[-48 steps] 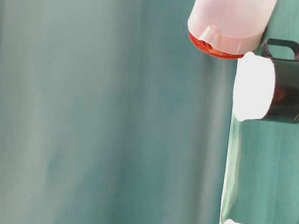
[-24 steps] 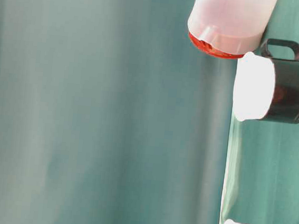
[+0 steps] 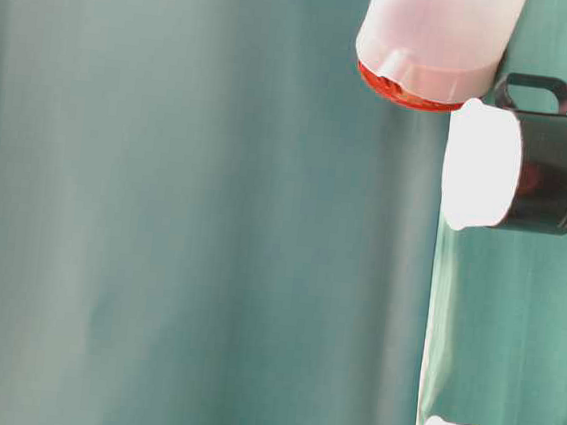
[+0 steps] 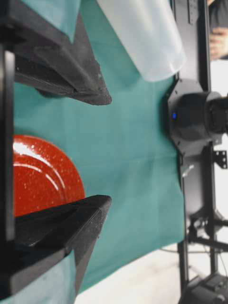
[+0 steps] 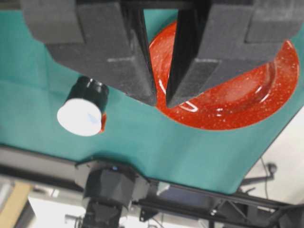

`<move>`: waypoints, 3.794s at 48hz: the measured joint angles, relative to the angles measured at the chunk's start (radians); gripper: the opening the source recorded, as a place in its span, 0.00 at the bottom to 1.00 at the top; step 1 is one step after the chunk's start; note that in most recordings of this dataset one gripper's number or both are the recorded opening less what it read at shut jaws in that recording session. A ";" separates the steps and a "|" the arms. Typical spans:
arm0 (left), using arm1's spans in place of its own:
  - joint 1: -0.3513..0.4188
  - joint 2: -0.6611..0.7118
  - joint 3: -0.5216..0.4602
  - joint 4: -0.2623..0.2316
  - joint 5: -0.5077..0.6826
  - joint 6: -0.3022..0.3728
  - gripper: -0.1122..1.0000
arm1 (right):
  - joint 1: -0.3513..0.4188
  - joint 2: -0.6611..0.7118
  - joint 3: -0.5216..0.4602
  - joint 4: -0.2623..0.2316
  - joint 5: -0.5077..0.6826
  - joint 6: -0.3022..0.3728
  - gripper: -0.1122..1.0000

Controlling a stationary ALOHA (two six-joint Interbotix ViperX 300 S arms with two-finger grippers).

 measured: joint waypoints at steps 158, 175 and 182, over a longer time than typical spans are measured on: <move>-0.025 0.011 0.126 -0.005 -0.044 -0.031 0.76 | -0.034 0.037 0.028 0.003 0.095 0.069 0.30; 0.008 0.020 0.126 -0.005 0.037 -0.061 0.76 | -0.052 0.081 0.028 0.026 0.101 0.080 0.30; 0.014 0.018 0.126 -0.005 0.040 -0.064 0.76 | -0.052 0.115 0.028 0.026 0.164 0.080 0.30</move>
